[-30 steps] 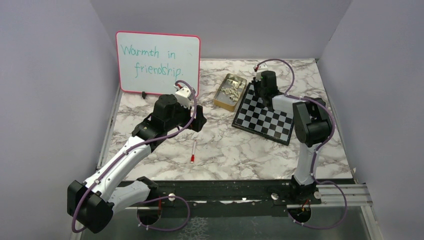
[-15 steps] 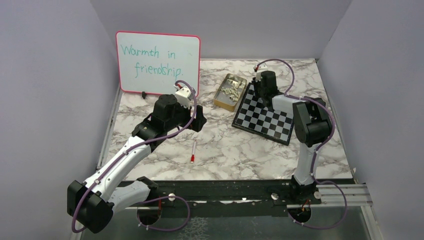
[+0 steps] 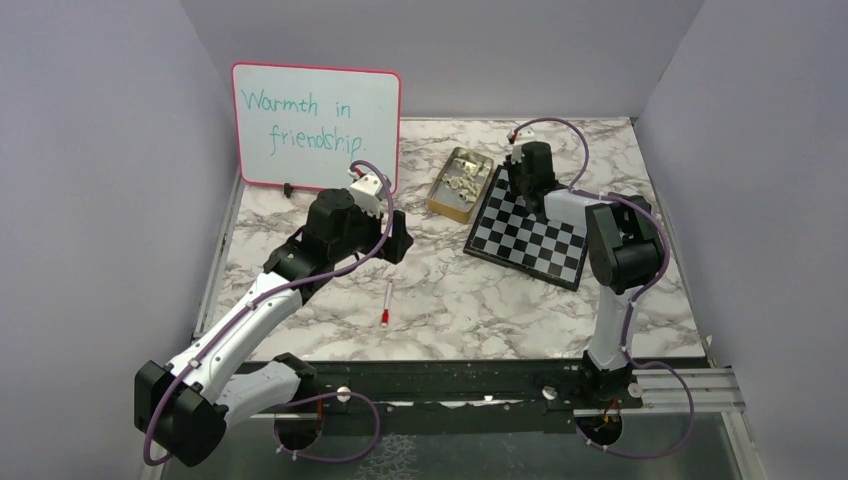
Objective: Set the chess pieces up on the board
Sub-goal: Place the chess piece on the chessboard.
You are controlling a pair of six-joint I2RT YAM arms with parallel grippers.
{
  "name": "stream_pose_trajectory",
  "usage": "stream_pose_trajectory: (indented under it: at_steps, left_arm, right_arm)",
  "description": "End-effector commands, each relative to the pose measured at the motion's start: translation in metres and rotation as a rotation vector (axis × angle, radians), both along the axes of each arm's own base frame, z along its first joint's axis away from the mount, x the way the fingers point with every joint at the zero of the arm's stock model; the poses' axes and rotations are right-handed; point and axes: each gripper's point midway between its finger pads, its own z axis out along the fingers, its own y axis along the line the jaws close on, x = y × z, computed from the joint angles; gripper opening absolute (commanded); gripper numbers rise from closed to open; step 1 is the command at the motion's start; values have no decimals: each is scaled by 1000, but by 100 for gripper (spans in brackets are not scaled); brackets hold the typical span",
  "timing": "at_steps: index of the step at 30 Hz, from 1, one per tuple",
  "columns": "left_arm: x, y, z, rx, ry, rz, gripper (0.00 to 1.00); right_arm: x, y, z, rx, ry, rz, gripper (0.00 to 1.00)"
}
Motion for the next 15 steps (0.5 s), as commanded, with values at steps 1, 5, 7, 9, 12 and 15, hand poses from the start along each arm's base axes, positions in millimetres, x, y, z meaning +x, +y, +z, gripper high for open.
stream_pose_trajectory:
  at_steps: [1, 5, 7, 9, 12, 15]
  left_arm:
    - [0, 3, 6, 2, -29, 9, 99]
    - [0, 3, 6, 2, -29, 9, 99]
    - [-1, 3, 6, 2, -29, 8, 99]
    - [0, 3, 6, 2, -27, 10, 99]
    - [-1, 3, 6, 1, -27, 9, 99]
    - [-1, 3, 5, 2, -27, 8, 99]
  right_arm:
    - [2, 4, 3, 8, 14, -3, 21]
    - [1, 5, 2, 10, 28, -2, 20]
    - [0, 5, 3, 11, 29, -4, 20]
    - [0, 5, 4, 14, 28, -1, 20]
    - [1, 6, 4, 18, 29, 1, 20]
    - [1, 8, 4, 22, 33, 2, 20]
